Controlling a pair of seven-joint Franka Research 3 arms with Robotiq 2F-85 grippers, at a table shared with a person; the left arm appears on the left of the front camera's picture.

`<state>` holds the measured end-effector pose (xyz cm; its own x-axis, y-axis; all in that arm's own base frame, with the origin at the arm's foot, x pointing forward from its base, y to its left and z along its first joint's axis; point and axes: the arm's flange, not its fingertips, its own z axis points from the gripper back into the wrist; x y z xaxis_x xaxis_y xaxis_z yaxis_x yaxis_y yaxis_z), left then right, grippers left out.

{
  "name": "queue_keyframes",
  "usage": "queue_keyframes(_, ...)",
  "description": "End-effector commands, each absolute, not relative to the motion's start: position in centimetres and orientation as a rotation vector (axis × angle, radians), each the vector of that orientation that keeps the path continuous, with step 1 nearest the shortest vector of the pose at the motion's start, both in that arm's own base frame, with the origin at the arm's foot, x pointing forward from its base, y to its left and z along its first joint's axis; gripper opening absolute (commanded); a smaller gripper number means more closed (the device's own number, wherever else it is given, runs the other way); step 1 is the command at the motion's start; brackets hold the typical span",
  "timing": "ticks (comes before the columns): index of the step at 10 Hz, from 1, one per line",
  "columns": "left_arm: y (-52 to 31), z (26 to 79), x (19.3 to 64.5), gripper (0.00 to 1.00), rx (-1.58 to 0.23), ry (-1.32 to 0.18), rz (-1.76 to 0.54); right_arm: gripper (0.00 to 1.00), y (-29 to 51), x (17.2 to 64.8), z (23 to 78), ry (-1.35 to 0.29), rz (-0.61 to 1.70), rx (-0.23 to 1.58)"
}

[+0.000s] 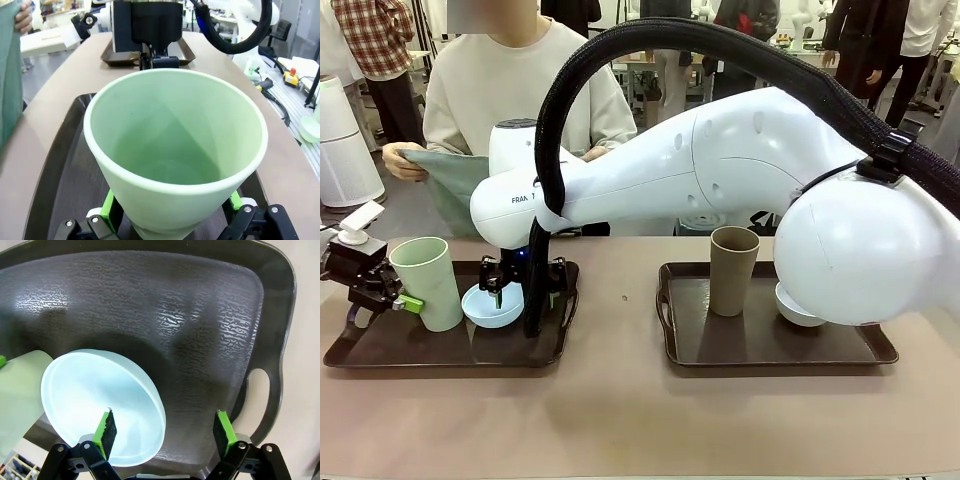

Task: Set up a tray with a mat and arrange the tableware.
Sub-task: Pick up the Picnic Bowl and Reusable plastic cup from the Handle tray in front of the human's position and hold them in the air.

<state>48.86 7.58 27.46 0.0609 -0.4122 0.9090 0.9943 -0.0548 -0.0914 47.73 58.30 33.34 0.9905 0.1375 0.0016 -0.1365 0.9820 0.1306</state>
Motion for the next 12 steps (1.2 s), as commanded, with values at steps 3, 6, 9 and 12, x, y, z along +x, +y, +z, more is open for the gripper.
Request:
queue_keyframes(3,7.1,26.0,48.9,1.00,-0.950,-0.810,-1.427,1.00,58.6,47.9,33.2,0.025,0.131,0.168)
queue_keyframes(6,6.9,25.6,49.1,0.45,-0.935,-0.829,-1.415,0.43,58.7,47.8,33.1,0.009,0.165,0.176)
queue_keyframes(9,7.3,25.5,49.1,0.40,-0.935,-0.831,-1.412,0.00,58.8,47.8,33.0,0.000,0.166,0.179)
queue_keyframes(12,7.6,25.7,49.0,0.00,-0.927,-0.828,-1.409,0.05,58.7,47.8,33.0,-0.006,0.163,0.173)
